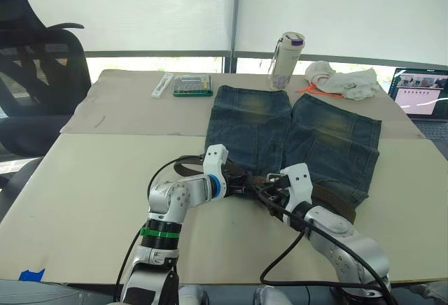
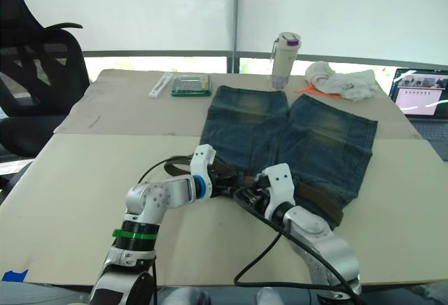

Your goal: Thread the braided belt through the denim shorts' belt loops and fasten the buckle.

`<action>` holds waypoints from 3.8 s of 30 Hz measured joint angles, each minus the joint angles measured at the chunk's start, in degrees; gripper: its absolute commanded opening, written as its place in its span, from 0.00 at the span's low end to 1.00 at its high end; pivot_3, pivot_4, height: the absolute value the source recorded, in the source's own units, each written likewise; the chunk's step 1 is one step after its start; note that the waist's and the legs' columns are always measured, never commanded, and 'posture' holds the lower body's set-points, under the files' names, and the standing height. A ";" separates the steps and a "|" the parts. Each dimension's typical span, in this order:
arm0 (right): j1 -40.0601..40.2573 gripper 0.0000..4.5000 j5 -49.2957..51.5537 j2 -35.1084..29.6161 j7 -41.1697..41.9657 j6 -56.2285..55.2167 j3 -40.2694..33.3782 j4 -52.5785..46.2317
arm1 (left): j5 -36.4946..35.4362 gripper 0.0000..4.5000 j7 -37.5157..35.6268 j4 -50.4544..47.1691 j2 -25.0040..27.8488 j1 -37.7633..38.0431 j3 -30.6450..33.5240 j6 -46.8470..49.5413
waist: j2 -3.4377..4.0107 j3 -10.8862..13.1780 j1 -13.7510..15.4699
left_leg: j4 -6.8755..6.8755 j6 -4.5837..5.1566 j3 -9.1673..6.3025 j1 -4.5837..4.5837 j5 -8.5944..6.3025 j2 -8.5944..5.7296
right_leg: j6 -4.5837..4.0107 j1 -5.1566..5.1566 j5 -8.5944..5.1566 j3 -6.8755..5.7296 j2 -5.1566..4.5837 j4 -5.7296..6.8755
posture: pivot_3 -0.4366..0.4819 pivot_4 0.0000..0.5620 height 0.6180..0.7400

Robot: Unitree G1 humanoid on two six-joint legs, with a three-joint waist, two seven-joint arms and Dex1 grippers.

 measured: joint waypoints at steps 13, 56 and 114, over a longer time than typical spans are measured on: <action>1.48 0.51 -4.35 1.03 -4.26 -4.53 0.08 3.29 | 1.59 0.00 -0.43 -0.08 -0.37 0.39 -0.27 -1.11 | 0.00 0.00 -0.12 | 0.05 0.28 -0.02 0.01 -0.16 -0.04 | 0.03 0.02 -0.02 -0.01 0.02 0.02 | 0.48 0.27 0.97; -0.71 0.51 -1.13 5.97 -5.48 -5.86 -2.81 7.47 | 2.04 0.00 -0.45 0.26 -0.69 0.09 0.17 -1.06 | 0.00 0.00 -0.50 | 0.04 0.05 -0.19 -0.08 -0.02 -0.01 | 0.03 0.03 -0.02 -0.02 0.04 0.01 | 0.48 0.27 0.97; -25.27 0.00 72.85 -8.66 -41.62 18.59 -54.89 17.18 | 4.00 0.74 -25.14 -11.96 18.32 4.91 -11.59 -15.86 | 0.65 -0.32 -0.95 | -0.14 0.51 -0.21 -0.23 -0.28 -0.01 | -0.08 -0.07 -0.11 0.23 0.16 0.00 | 0.48 0.27 0.97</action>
